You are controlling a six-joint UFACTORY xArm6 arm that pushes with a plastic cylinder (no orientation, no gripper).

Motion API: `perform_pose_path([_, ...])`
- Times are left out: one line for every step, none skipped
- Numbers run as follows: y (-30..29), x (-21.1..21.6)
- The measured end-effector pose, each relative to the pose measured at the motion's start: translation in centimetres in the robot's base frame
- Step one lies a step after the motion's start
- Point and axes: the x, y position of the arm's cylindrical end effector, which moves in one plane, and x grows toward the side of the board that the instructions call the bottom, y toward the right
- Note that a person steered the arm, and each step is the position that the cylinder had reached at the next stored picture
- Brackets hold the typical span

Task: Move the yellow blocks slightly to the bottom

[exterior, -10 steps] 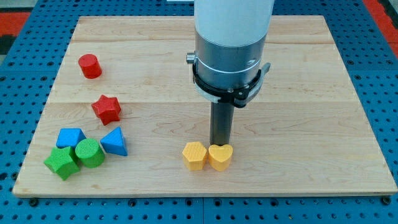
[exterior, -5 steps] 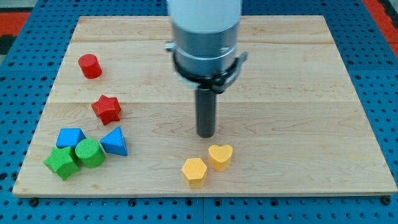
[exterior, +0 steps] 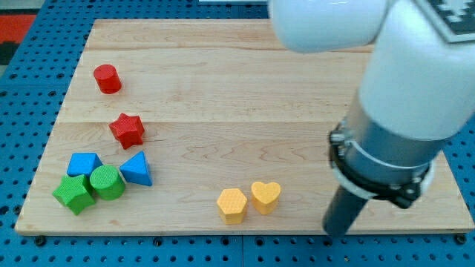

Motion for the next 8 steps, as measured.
perform_pose_path([-5.5, 0.1])
perform_pose_path([-6.4, 0.1])
perform_pose_path([-8.6, 0.1])
perform_pose_path([-10.6, 0.1])
perform_pose_path([-11.9, -0.7])
perform_pose_path([-12.0, -0.7])
perform_pose_path([-15.8, 0.0])
perform_pose_path([-21.4, -1.8])
